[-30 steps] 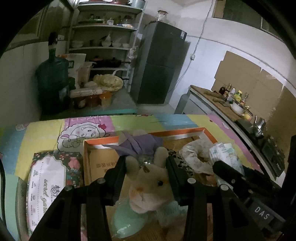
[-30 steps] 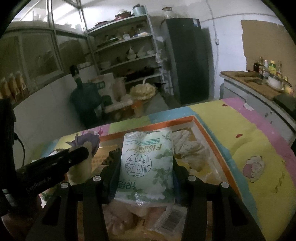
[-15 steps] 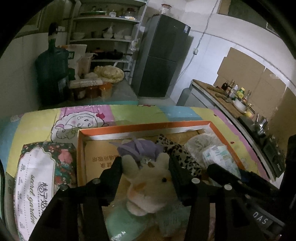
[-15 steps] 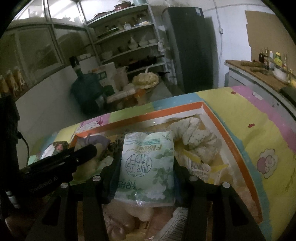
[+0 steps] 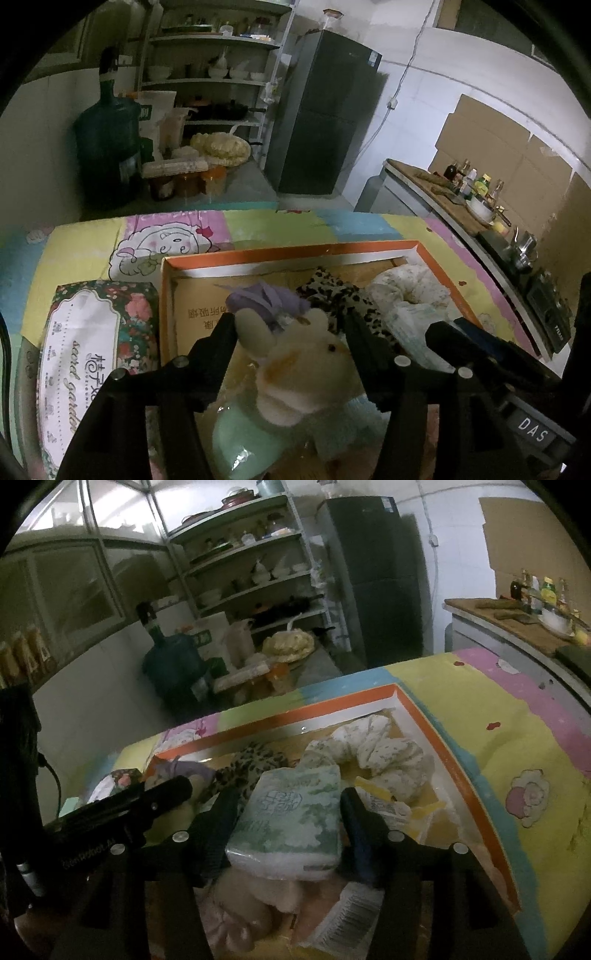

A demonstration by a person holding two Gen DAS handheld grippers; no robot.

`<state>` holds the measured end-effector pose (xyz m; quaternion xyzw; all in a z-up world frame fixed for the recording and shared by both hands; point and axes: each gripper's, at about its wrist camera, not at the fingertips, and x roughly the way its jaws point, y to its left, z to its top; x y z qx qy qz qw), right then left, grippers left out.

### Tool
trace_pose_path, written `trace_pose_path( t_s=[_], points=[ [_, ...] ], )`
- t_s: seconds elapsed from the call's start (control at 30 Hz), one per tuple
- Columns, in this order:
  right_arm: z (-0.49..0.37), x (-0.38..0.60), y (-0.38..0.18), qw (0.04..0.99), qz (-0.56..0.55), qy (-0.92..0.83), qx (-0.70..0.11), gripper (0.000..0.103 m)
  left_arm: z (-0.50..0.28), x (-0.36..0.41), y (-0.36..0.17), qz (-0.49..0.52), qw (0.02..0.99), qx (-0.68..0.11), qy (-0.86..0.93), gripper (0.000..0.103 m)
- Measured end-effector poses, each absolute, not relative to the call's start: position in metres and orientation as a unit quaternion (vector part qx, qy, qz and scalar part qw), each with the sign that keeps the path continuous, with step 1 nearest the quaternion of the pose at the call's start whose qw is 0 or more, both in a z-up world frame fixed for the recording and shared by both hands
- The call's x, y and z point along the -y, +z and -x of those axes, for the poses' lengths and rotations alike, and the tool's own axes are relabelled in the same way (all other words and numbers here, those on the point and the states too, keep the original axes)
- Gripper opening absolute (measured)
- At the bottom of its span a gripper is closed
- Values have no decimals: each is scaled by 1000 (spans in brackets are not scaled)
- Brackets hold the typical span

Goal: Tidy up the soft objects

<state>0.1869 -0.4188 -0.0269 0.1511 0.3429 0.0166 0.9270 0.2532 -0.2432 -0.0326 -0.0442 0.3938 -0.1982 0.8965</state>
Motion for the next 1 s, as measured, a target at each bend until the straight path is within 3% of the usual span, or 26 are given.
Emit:
trace_pose_path(
  t_s=[1.0],
  points=[
    [-98,389,14,948,-139,-16,-285,60,-156,203,10,35,922,-317,-218,62]
  ],
)
